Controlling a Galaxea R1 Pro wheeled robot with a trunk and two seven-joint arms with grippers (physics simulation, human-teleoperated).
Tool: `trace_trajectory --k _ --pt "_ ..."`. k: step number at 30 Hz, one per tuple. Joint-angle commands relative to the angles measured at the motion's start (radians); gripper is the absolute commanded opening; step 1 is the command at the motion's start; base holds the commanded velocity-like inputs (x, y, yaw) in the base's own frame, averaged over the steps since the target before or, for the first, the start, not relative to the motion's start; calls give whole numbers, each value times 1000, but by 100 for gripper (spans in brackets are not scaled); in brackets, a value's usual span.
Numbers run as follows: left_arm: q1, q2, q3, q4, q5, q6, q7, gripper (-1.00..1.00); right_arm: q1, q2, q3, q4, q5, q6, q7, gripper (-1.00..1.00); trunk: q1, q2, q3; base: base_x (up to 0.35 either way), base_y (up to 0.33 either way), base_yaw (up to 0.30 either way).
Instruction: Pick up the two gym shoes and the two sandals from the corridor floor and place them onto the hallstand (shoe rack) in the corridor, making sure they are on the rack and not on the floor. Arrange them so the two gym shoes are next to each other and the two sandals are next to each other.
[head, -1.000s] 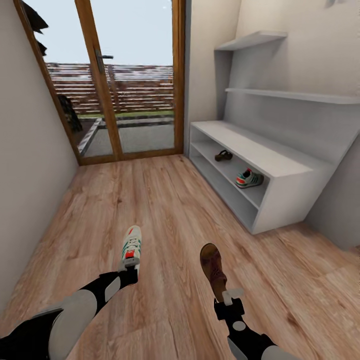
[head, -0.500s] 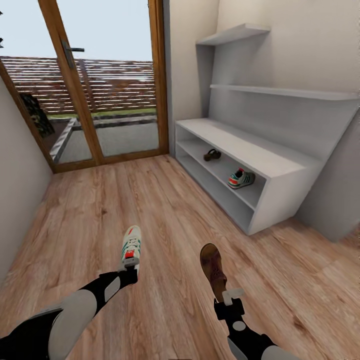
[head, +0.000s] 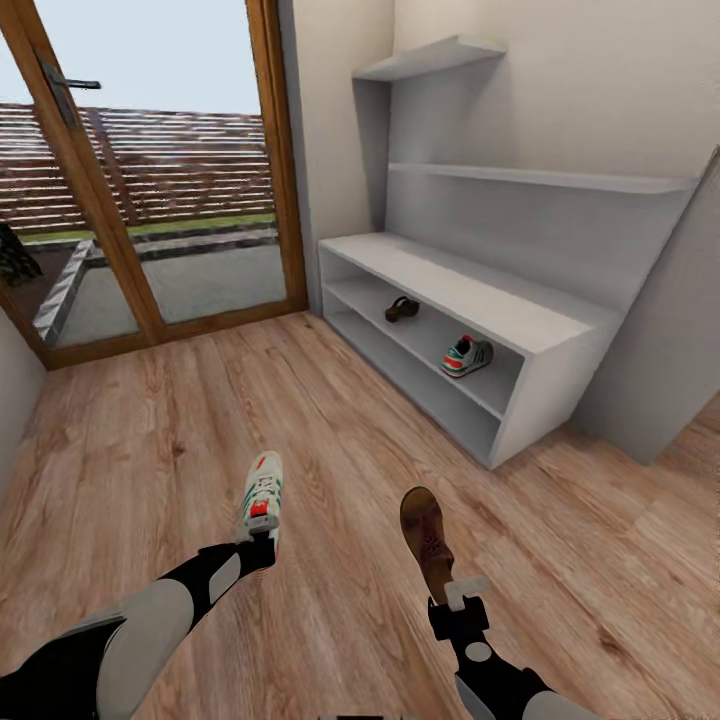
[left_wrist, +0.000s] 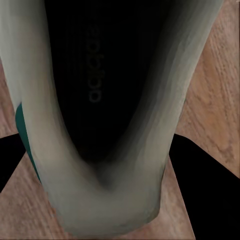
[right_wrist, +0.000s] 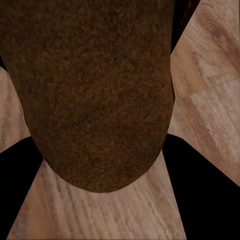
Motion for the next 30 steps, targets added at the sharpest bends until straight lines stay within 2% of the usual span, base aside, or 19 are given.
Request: trace_trajectory --k 1,30 --pt "0 0 8 -3 -6 7 -4 -100 -1 0 9 1 -9 -4 -4 -100 0 0 -1 190 292 -294" --pt "0 13 8 -3 -6 7 -4 -100 -1 0 9 1 -9 -4 -4 -100 0 0 6 183 296 -300"
